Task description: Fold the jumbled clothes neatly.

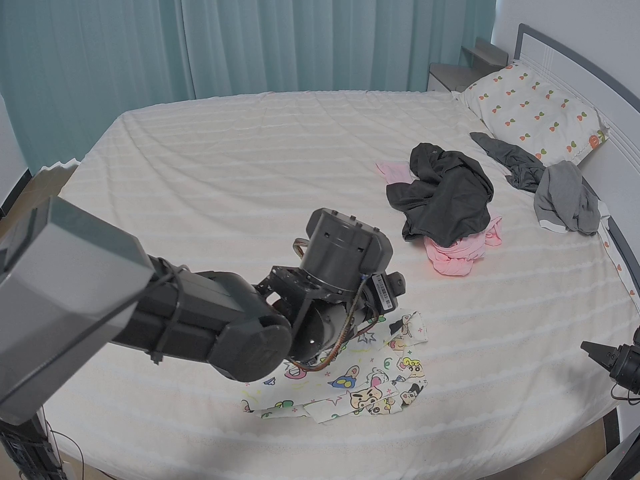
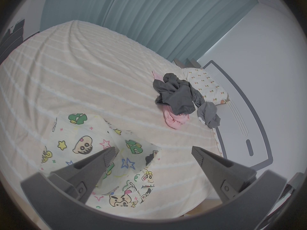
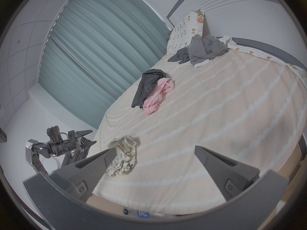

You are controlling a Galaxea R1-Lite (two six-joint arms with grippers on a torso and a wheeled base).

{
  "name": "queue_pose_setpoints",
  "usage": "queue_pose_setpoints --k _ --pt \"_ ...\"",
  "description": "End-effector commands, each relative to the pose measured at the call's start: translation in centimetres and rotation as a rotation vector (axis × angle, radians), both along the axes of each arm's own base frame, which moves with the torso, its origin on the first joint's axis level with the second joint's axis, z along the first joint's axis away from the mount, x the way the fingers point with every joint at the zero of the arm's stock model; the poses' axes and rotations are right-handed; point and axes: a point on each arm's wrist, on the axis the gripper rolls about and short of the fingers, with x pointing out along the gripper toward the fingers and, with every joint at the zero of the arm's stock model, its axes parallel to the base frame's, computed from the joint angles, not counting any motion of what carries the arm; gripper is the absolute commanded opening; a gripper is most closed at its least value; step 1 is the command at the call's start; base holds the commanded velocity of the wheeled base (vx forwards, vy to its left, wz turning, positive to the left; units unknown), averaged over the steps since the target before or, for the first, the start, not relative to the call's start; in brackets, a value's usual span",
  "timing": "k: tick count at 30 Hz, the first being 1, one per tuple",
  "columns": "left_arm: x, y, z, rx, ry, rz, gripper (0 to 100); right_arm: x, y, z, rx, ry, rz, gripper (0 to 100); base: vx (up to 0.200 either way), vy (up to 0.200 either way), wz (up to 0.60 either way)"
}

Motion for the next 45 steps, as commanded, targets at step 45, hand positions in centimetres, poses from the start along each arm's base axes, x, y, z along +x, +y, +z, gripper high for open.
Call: queue_pose_setpoints --k 45 --pt "-5.1 21.9 -2.1 -0.312 0.076 0.246 100 14.1 21.0 2.0 -0.252 0.174 0.288 100 -0.027 0.071 0.0"
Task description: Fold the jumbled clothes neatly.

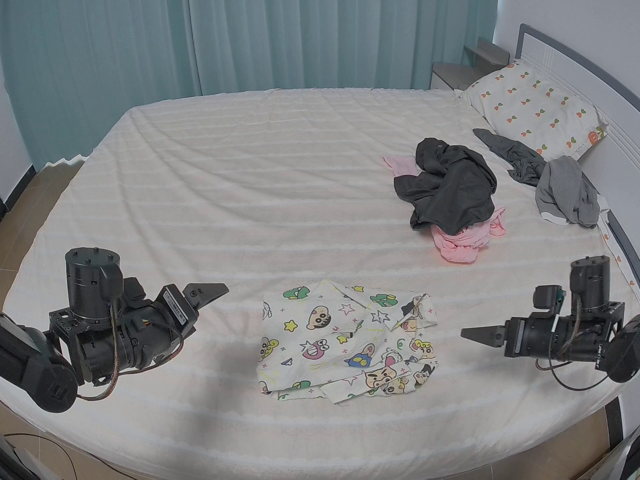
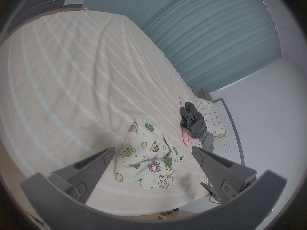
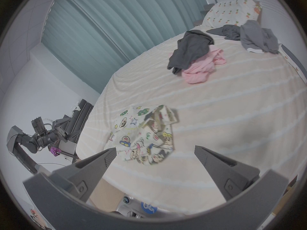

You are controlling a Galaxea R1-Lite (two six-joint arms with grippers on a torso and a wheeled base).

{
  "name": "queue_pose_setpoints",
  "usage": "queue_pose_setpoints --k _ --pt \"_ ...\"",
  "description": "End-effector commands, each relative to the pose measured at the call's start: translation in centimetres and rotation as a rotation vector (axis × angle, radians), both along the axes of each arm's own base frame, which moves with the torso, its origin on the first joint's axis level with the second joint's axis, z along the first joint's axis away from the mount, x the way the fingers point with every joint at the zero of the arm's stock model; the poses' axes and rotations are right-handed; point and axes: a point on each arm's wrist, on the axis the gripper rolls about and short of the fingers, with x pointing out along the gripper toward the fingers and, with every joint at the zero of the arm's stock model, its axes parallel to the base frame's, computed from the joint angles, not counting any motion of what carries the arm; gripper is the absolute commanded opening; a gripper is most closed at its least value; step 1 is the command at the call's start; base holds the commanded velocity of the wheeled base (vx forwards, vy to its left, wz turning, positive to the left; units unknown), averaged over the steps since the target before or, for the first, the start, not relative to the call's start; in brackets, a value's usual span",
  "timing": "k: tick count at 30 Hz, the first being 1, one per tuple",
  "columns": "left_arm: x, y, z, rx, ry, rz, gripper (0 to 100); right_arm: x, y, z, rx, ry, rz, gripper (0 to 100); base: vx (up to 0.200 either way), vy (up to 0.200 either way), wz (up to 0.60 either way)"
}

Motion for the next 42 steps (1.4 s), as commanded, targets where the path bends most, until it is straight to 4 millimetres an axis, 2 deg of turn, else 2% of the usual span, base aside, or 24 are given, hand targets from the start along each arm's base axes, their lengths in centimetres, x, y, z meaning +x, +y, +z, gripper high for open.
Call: queue_pose_setpoints --k 1,3,7,8,10,16,30,35,37,42 --pt "0.0 0.9 -0.9 -0.019 0.022 0.031 100 3.9 4.3 -1.9 -0.053 0.034 0.0 100 0.0 0.2 0.0" --pt "0.1 0.9 -1.3 -0.013 0.037 0.032 100 5.1 5.2 -2.8 -0.078 0.038 -0.021 100 0.0 0.2 0.0" --pt "-0.1 0.9 -1.6 -0.01 0.047 0.032 100 6.6 6.0 -2.3 0.019 0.05 -0.067 100 0.0 0.1 0.0" --pt "-0.2 1.0 -1.6 -0.007 0.051 0.032 100 7.0 6.7 -1.7 0.161 0.115 -0.094 100 0.0 0.0 0.0" --pt "-0.2 0.9 -1.7 -0.007 0.055 0.031 100 7.0 7.0 -1.9 0.22 0.169 -0.109 100 0.0 0.0 0.0" --pt "-0.3 0.9 -2.0 -0.003 0.066 0.028 100 6.7 6.6 -2.9 0.211 0.213 -0.13 100 0.0 0.0 0.0" --pt "-0.2 0.8 -2.6 0.009 0.09 0.029 100 8.3 6.9 -5.6 0.151 0.238 -0.204 100 0.0 0.0 0.0" --pt "-0.1 0.7 -2.9 0.013 0.103 0.029 100 10.4 7.1 -5.8 0.165 0.169 -0.249 100 0.0 0.0 0.0" --pt "-0.1 0.8 -2.9 0.012 0.1 0.032 100 11.7 7.3 -5.1 0.205 0.078 -0.269 100 0.0 0.0 0.0" --pt "0.0 0.7 -2.9 0.008 0.087 0.032 100 13.5 7.2 -3.7 0.263 -0.012 -0.287 100 0.0 0.0 0.0"
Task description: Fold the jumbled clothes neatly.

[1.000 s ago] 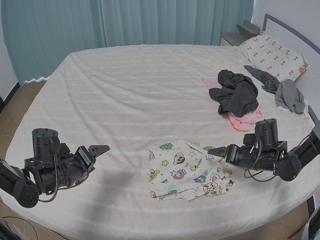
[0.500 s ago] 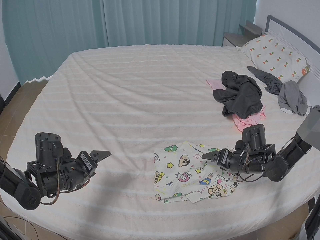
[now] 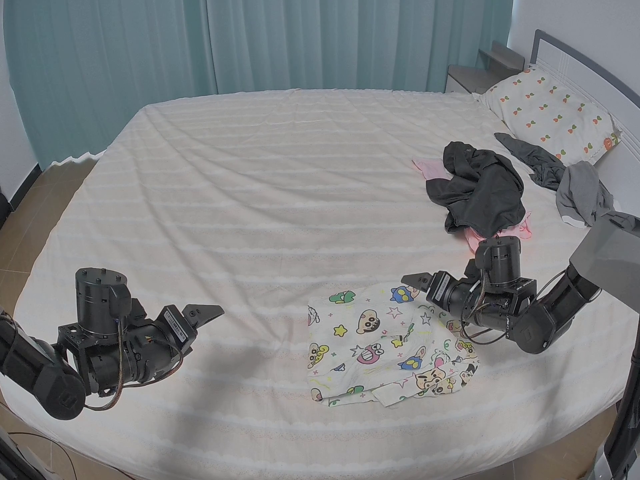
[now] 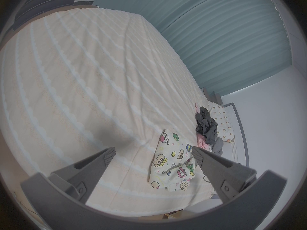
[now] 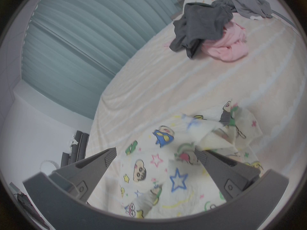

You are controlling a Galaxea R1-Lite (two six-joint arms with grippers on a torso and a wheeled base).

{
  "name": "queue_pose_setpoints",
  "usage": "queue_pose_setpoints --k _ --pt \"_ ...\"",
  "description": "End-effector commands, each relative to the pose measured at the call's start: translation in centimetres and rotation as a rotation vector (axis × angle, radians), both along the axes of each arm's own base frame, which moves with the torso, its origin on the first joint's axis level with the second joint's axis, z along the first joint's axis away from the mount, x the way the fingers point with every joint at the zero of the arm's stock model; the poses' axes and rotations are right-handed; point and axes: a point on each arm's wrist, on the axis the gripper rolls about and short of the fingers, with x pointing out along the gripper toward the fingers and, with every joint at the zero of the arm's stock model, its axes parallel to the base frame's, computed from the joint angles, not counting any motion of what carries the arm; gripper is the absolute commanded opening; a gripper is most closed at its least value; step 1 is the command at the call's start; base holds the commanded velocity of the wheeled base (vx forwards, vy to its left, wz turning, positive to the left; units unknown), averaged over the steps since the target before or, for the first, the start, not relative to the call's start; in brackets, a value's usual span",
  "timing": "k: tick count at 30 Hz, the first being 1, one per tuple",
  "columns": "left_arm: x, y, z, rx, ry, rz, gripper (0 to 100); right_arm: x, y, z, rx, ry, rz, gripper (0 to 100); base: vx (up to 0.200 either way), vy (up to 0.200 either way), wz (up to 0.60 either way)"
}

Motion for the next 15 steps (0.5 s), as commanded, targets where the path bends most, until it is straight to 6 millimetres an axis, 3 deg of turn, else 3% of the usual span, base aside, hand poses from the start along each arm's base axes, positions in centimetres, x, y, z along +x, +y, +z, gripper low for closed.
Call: queue_pose_setpoints --k 1,5,10,15 --pt "0.2 -0.1 -0.4 0.002 0.002 0.001 100 2.4 -0.5 0.4 0.021 -0.061 -0.053 100 0.0 0.0 0.0" --pt "0.3 -0.1 -0.6 0.003 0.003 0.001 100 3.8 -1.1 0.4 0.018 -0.087 -0.098 100 0.0 0.0 0.0" --pt "0.3 -0.1 -0.5 0.001 -0.003 0.002 100 2.8 -1.3 0.9 0.002 -0.088 -0.065 100 0.0 0.0 0.0" --pt "0.4 -0.1 -0.7 0.003 0.003 0.002 100 2.2 -0.5 1.0 -0.191 -0.169 0.081 100 0.0 0.0 0.0"
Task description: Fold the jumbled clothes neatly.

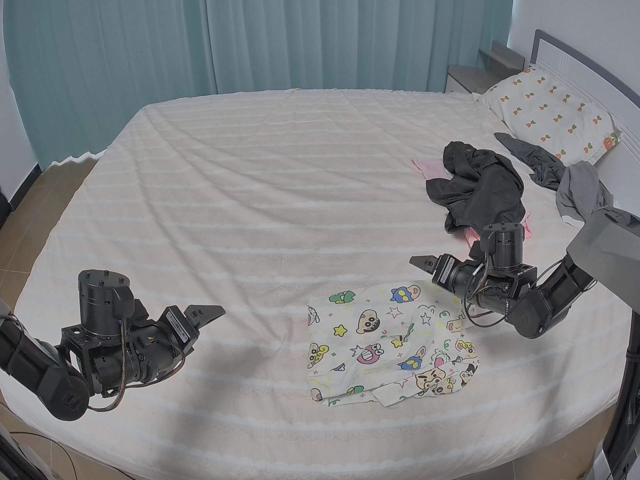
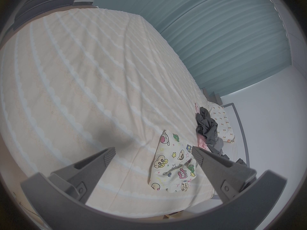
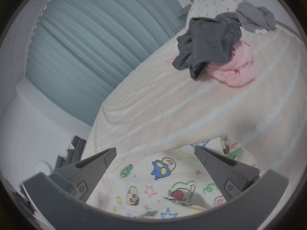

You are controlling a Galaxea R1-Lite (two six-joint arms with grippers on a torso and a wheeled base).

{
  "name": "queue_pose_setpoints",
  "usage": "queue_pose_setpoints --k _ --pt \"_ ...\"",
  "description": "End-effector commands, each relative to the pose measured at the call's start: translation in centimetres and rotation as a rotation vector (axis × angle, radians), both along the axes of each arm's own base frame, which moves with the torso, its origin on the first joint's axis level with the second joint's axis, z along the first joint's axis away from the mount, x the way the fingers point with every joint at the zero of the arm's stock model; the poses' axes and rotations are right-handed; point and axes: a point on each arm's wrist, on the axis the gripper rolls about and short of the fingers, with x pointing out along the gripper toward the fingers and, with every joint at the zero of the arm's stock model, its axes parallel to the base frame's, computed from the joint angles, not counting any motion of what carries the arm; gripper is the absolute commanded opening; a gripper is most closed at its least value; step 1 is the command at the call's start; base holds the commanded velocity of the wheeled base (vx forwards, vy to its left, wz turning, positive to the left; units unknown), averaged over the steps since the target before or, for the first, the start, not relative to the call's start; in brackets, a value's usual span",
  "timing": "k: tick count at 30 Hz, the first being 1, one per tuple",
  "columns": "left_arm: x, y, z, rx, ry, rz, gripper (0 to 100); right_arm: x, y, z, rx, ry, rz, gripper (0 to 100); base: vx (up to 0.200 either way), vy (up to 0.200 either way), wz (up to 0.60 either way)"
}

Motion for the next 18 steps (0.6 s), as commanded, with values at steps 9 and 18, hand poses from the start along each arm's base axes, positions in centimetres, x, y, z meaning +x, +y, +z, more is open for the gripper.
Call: queue_pose_setpoints --k 9,18 --pt "0.0 0.0 -0.4 0.005 0.015 -0.001 100 -1.5 3.4 -1.4 -0.498 0.037 0.271 100 0.0 0.0 0.0" --pt "0.0 0.0 -0.4 0.005 0.017 -0.001 100 -2.1 1.4 -2.0 -0.804 0.05 0.302 100 0.0 0.0 0.0"
